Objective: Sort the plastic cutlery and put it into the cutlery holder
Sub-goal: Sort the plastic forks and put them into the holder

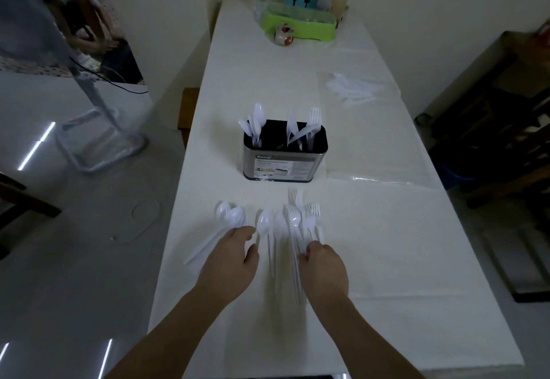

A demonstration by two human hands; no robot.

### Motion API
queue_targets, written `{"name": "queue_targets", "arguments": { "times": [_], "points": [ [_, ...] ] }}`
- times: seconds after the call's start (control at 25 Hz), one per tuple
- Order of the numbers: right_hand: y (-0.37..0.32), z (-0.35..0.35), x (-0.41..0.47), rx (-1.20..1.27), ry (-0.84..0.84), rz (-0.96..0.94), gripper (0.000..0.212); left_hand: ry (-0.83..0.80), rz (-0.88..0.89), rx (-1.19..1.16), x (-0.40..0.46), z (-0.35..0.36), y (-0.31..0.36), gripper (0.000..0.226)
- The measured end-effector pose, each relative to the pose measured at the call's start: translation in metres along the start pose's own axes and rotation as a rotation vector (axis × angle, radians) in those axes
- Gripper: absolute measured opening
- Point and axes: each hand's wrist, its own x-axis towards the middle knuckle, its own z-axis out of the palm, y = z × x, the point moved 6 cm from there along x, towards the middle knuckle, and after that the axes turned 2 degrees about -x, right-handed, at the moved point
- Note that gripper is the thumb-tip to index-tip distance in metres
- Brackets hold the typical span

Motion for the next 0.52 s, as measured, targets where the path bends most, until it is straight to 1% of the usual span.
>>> {"name": "queue_targets", "arguments": {
  "times": [0.12,0.32,0.44,0.52],
  "points": [
    [0.001,0.0,0.001,-0.01,0.007,0.024,0.022,0.024,-0.01,-0.036,0.003,0.006,0.007,0.029],
    [0.001,-0.005,-0.003,0.06,-0.019,0.058,0.02,0.055,-0.117,-0.146,0.01,0.018,0.012,0.021],
    [-0.002,-0.011,-0.01,0.218,0.009,0.038,0.018,0.023,-0.243,-0.272,0.016,0.028,0.017,0.015],
    [-0.008,-0.012,-0.017,0.375,-0.003,-0.014,0.015,-0.023,-0.345,-0.397,0.023,0.036,0.023,0.028]
  ]
}}
